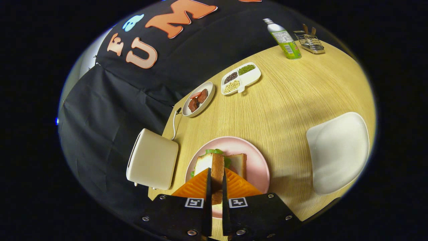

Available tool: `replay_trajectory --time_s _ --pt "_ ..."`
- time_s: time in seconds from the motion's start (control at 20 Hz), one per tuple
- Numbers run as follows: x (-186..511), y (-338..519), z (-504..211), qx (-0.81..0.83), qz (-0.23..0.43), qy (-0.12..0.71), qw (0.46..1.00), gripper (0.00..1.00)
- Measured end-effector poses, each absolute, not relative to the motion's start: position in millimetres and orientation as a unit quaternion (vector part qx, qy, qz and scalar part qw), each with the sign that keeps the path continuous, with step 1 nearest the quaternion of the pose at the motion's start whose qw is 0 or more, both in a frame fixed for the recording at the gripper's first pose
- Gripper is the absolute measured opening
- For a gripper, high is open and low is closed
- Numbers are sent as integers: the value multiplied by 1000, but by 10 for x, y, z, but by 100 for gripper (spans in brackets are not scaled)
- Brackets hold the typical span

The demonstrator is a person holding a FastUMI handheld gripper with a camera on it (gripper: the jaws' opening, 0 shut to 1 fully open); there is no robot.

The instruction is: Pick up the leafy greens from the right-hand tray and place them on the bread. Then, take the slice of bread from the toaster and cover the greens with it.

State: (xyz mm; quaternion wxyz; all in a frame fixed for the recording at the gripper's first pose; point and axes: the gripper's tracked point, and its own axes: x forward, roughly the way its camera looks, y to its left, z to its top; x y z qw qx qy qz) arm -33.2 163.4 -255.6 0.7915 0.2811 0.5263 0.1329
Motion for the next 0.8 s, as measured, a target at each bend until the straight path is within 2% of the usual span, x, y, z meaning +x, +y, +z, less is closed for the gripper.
replay_trajectory --time_s 0.4,0.65,0.7,0.8 --pt "-368 1583 -2635 240 140 511 814 14" --pt "-367 1483 -2655 220 129 503 826 29" --pt "-346 1459 -2652 213 128 495 832 37" --pt "-323 1449 -2608 207 133 484 840 44"
